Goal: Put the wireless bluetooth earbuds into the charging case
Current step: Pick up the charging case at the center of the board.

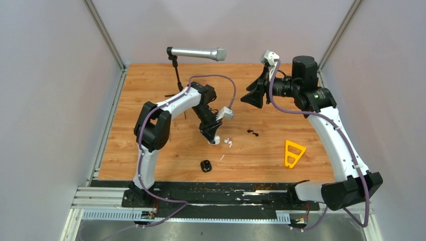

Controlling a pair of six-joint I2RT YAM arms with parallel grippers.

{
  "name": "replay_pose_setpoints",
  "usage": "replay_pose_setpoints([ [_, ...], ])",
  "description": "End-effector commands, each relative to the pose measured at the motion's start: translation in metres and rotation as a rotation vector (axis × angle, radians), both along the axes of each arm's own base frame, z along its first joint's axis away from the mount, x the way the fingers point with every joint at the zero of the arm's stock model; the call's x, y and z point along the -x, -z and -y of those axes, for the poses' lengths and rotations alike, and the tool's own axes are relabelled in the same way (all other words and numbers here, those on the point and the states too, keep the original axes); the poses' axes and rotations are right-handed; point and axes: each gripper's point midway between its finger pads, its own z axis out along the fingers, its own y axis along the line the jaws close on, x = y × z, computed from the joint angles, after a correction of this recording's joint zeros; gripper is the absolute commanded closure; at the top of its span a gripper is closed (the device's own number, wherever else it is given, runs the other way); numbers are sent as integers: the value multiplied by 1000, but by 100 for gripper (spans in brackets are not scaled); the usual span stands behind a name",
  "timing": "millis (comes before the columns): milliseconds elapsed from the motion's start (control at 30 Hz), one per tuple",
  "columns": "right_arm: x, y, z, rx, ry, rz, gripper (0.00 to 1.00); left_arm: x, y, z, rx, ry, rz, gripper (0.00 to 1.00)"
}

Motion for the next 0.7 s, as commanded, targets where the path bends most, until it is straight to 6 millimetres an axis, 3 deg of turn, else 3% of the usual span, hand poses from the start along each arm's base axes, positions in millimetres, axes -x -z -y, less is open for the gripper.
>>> replay_pose_setpoints([
  [0,15,8,12,22,23,16,41,19,-49,10,119,37,88,100],
  [100,27,26,18,39,32,0,43,41,-81,12,183,66,167,100],
  [200,36,43,21,38,45,-12,45,50,-117,15,280,-20,254,100],
  [300,46,50,19,1,39,-45,49,42,-162,22,411,-182,372,100],
  [400,69,52,6,-19,-78,-57,57,41,-197,25,503,-300,392,100],
  [533,105,62,-17,35,-256,-12,63,50,-218,28,568,-309,366,100],
  [667,104,59,-35,18,-303,17,60,50,-220,30,583,-287,379,100],
])
